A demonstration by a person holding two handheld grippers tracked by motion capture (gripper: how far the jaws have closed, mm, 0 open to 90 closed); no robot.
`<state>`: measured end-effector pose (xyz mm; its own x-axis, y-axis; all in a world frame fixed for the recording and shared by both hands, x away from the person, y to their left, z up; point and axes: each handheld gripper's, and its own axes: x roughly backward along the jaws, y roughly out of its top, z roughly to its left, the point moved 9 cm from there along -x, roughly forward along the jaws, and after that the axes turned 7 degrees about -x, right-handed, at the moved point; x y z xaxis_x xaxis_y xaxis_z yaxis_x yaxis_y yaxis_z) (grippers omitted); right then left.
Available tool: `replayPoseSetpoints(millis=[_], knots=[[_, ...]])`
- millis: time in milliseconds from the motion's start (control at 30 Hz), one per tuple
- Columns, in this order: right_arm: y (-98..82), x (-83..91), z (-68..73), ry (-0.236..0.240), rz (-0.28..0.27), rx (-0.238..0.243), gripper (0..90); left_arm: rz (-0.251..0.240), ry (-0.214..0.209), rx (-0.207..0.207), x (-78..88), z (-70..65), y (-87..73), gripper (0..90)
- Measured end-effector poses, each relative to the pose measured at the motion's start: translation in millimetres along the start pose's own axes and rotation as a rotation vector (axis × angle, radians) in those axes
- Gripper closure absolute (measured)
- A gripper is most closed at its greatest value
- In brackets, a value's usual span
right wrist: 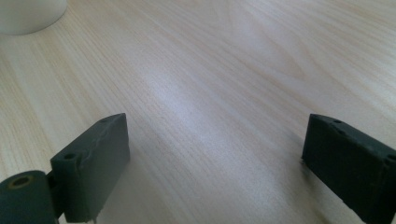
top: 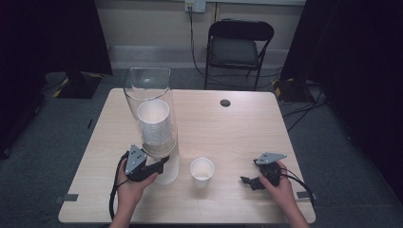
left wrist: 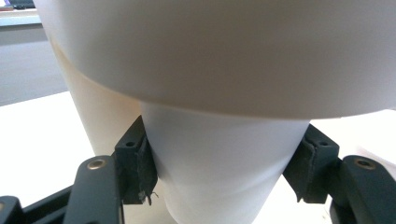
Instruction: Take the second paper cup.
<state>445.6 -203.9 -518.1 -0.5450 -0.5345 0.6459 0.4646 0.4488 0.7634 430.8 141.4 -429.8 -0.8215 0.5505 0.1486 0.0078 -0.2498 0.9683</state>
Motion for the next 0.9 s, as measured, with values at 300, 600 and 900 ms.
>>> replayPoseSetpoints(millis=[300, 600, 900], knots=[[-0.1, 0.3, -0.4, -0.002, 0.001, -0.001, 6.6, 0.194, 0.000, 0.101, -2.6, -0.9, -66.2, 39.0], [0.7, -0.4, -3.1, -0.008, 0.002, -0.003, 6.2, 0.233, -0.102, 0.044, 0.3, -21.6, -63.2, 35.8], [0.4, -0.1, -3.1, -0.009, 0.003, -0.004, 6.1, 0.239, 0.003, 0.111, 34.5, 17.9, -80.2, 34.9]])
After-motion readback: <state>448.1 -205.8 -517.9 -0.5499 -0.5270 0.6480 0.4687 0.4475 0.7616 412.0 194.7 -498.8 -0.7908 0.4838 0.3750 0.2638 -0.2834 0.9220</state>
